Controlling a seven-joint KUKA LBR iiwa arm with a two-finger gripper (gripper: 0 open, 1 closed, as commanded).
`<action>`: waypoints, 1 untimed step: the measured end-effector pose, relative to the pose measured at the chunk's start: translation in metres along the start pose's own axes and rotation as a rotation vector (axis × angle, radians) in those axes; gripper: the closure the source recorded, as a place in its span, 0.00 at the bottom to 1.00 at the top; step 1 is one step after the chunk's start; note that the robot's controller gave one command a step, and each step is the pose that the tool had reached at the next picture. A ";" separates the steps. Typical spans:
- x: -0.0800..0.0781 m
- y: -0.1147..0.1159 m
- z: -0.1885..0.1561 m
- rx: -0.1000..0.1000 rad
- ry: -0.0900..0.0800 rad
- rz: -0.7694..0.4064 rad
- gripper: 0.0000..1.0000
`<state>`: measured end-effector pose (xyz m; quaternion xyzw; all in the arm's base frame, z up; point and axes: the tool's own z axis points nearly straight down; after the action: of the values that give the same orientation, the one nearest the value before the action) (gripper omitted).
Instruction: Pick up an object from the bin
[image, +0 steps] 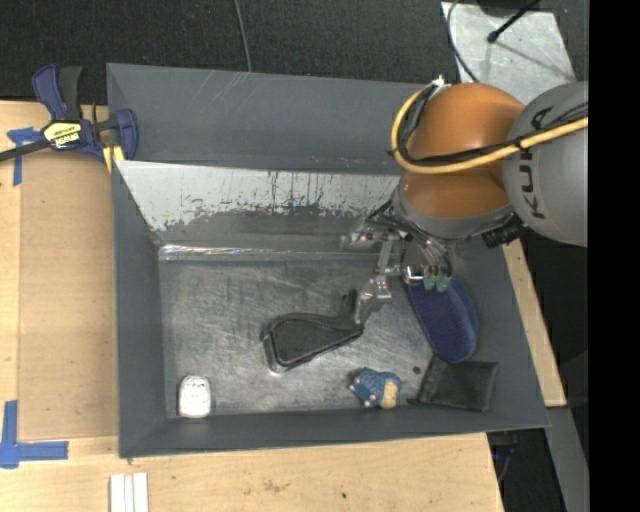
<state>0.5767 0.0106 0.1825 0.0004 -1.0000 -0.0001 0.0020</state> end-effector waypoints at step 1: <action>0.044 0.042 0.106 0.004 -0.030 -0.286 0.00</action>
Offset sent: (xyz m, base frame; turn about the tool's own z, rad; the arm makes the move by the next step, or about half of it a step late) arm -0.0521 0.0439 -0.1125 -0.2904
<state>0.5324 0.0526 0.0770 0.1429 -0.9896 0.0017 -0.0132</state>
